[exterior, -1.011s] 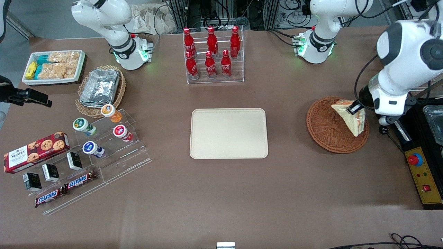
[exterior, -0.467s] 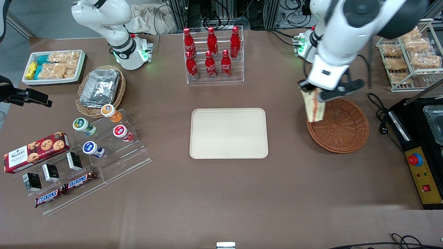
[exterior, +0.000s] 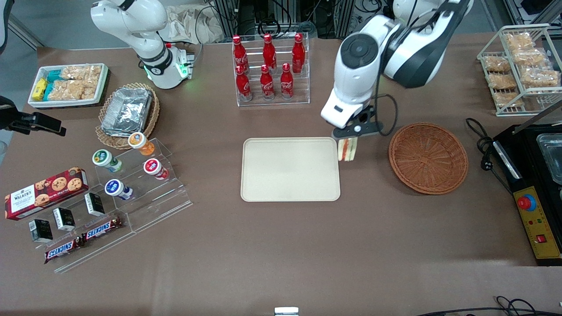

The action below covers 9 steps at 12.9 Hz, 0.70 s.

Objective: Place sandwich from basket to tray
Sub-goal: 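Carry the sandwich with the left gripper over the cream tray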

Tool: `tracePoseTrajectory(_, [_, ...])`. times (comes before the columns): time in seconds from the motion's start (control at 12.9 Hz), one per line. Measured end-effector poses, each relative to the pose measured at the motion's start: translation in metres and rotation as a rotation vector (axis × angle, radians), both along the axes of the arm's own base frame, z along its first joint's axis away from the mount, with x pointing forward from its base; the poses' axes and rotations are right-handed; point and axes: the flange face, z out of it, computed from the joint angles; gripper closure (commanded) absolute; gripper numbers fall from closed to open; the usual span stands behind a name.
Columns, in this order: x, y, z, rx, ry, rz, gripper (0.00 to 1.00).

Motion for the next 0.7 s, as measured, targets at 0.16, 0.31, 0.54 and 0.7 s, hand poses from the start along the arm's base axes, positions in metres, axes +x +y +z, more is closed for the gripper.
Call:
tracePoseTrajectory(0.16, [0.007,-0.019,-0.049,0.003,-0.034,0.018,1.0])
tracePoseTrajectory(0.31, [0.011,-0.035,-0.099,0.025,-0.06,0.014,1.0])
tracePoseTrajectory(0.54, [0.013,-0.047,-0.157,0.024,-0.078,-0.005,1.0])
tracePoseTrajectory(0.7, [0.011,-0.052,-0.189,0.042,-0.101,-0.014,1.0])
